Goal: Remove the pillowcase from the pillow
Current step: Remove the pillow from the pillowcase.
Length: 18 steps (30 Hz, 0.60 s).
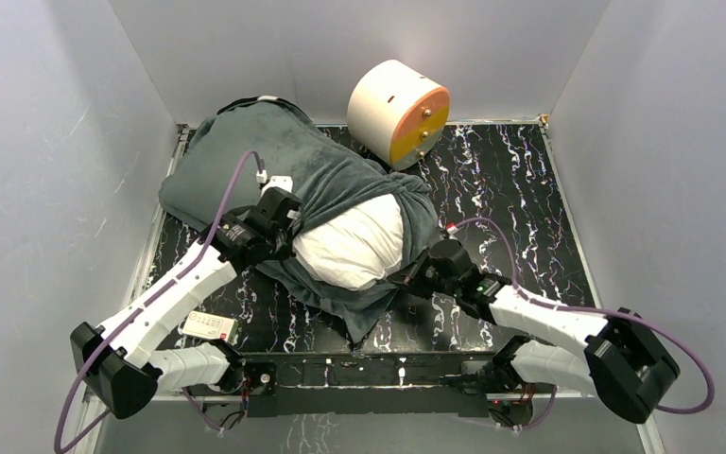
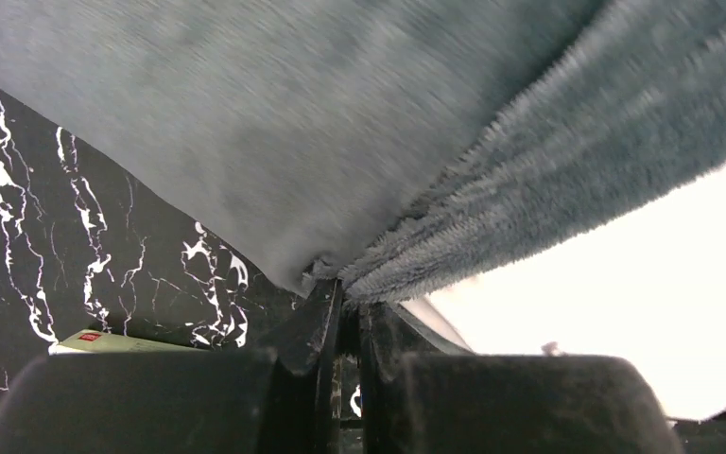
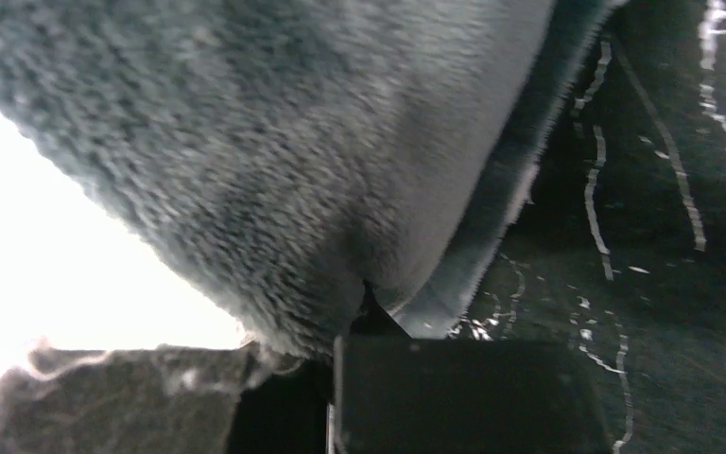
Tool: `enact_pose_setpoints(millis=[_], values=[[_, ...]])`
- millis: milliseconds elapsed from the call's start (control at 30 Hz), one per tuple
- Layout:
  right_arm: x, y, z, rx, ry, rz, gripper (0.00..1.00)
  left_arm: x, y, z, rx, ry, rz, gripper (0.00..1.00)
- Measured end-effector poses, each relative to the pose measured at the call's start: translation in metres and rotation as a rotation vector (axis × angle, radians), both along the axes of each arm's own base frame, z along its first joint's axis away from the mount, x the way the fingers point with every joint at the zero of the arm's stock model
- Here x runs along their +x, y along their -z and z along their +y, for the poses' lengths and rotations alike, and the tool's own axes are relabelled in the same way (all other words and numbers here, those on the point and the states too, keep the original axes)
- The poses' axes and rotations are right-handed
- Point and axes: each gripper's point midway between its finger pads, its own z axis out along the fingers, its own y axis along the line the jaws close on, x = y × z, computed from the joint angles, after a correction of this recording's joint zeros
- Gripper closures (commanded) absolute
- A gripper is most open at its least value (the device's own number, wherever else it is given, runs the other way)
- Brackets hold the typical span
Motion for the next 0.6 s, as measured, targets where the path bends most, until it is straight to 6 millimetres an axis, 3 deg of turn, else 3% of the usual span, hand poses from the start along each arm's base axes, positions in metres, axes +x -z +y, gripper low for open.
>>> enact_pose_setpoints(millis=[200, 333, 433, 500, 600], values=[[-0.008, 0.007, -0.013, 0.09, 0.002, -0.017, 1.0, 0.018, 0.016, 0.024, -0.043, -0.103, 0.037, 1.0], [-0.01, 0.018, -0.01, 0.081, -0.028, 0.003, 1.0, 0.018, 0.037, 0.018, -0.083, -0.064, 0.099, 0.98], [-0.009, 0.025, -0.006, 0.059, -0.062, 0.026, 1.0, 0.015, 0.047, 0.011, -0.114, -0.015, 0.136, 0.78], [-0.006, 0.026, -0.002, 0.045, -0.086, 0.03, 1.0, 0.013, 0.046, 0.007, -0.137, 0.014, 0.137, 0.57], [-0.004, 0.023, -0.001, 0.033, -0.103, 0.023, 1.0, 0.007, 0.032, 0.006, -0.166, 0.039, 0.103, 0.43]])
